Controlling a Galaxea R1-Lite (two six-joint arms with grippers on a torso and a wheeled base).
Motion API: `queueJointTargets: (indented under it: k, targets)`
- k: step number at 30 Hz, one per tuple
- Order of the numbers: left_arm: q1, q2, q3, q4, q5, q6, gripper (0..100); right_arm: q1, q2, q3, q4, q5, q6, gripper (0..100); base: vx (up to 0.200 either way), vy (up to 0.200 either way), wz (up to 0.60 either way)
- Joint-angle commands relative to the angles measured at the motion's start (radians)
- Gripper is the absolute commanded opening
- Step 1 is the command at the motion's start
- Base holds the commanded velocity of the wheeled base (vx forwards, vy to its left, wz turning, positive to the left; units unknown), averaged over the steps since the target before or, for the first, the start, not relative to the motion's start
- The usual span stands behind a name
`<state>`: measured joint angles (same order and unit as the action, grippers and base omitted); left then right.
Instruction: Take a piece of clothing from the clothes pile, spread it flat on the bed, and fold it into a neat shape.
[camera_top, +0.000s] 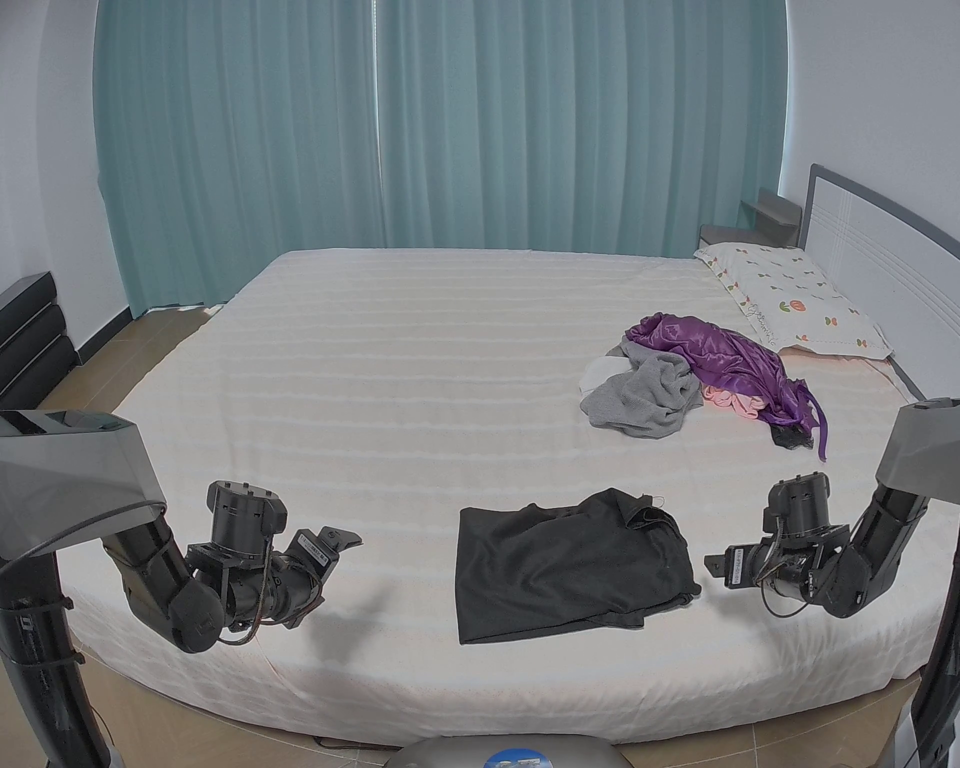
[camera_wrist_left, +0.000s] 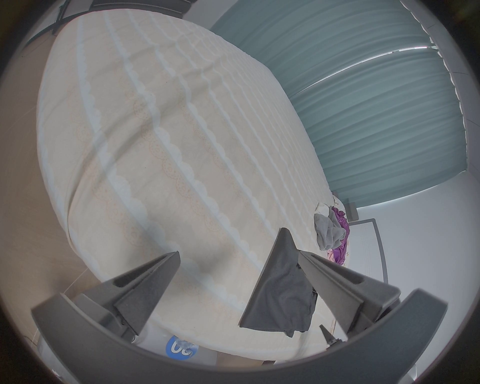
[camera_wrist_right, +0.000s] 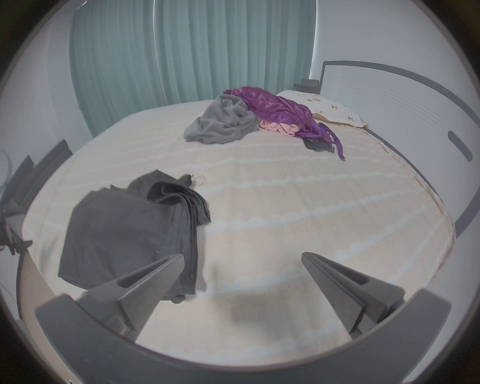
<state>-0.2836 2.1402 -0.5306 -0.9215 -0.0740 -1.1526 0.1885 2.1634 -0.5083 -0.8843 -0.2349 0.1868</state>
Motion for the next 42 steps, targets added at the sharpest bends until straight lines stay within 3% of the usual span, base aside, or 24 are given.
queueJointTargets:
  k: [1, 7, 12, 14, 17, 18, 24, 29, 38, 39, 42]
  targets:
    - [0.0, 0.004, 0.0, 0.0, 0.0, 0.007, 100, -0.012, -0.068, 0.008, -0.002, 0.095, 0.023, 100, 0.0, 0.0, 0.0]
    - [0.0, 0.004, 0.001, 0.0, 0.0, 0.007, 100, -0.008, 0.058, -0.068, -0.004, 0.275, 0.158, 100, 0.0, 0.0, 0.0]
    - [0.0, 0.004, 0.0, 0.0, 0.0, 0.007, 100, -0.017, 0.125, -0.121, -0.005, 0.324, 0.186, 100, 0.0, 0.0, 0.0]
    - [0.0, 0.006, 0.0, 0.0, 0.0, 0.007, 100, -0.014, 0.162, -0.145, 0.005, 0.39, 0.234, 100, 0.0, 0.0, 0.0]
    - [0.0, 0.006, 0.0, 0.0, 0.0, 0.007, 100, -0.017, 0.194, -0.162, 0.007, 0.399, 0.234, 100, 0.0, 0.0, 0.0]
    - [0.0, 0.006, 0.0, 0.0, 0.0, 0.007, 100, -0.02, 0.2, -0.162, 0.007, 0.404, 0.234, 0, 0.0, 0.0, 0.0]
    - [0.0, 0.006, 0.0, 0.0, 0.0, 0.008, 100, -0.044, 0.142, -0.13, 0.025, 0.407, 0.232, 0, 0.0, 0.0, 0.0]
    - [0.0, 0.006, 0.0, 0.0, 0.0, 0.008, 100, -0.044, 0.052, -0.091, 0.145, 0.428, 0.215, 0, 0.0, 0.0, 0.0]
    - [0.0, 0.006, 0.0, 0.0, 0.0, 0.008, 100, -0.064, 0.052, -0.088, 0.149, 0.43, 0.192, 0, 0.0, 0.0, 0.0]
    - [0.0, 0.006, 0.0, 0.0, 0.0, 0.008, 100, -0.066, 0.062, -0.096, 0.148, 0.431, 0.189, 100, 0.0, 0.0, 0.0]
    - [0.0, 0.006, 0.0, 0.0, 0.0, 0.008, 100, -0.066, 0.05, -0.099, 0.148, 0.434, 0.192, 100, 0.0, 0.0, 0.0]
